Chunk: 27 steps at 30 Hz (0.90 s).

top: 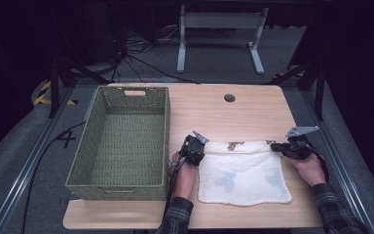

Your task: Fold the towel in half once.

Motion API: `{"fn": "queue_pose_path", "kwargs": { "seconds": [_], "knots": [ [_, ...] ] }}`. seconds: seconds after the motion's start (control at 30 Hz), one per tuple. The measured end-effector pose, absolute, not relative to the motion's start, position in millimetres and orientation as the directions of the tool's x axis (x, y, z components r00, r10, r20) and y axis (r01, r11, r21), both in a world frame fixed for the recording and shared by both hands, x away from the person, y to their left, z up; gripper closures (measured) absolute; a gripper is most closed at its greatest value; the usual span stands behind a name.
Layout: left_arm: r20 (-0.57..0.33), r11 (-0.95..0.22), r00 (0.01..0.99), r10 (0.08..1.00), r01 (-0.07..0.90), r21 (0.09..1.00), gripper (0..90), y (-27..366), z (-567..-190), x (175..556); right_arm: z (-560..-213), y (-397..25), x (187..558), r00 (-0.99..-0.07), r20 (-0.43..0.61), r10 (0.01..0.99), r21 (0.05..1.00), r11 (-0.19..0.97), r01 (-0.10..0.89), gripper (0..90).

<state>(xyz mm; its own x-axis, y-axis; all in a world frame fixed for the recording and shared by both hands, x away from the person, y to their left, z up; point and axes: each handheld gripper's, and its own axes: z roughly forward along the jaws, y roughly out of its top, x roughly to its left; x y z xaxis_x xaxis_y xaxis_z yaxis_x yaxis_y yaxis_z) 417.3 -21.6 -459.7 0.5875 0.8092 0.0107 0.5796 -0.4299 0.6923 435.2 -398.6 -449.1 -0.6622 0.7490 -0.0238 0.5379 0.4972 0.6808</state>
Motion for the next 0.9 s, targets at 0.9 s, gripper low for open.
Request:
{"fn": "queue_pose_path", "kwargs": {
  "seconds": [0.9],
  "knots": [
    [-0.012,-0.353,0.58,0.815,0.511,0.784,87.5,-11.4,-439.7,338.9,-427.2,-414.6,351.1,-0.719,-0.01,0.695,0.734,0.493,0.467,87.0]
  ]
}}
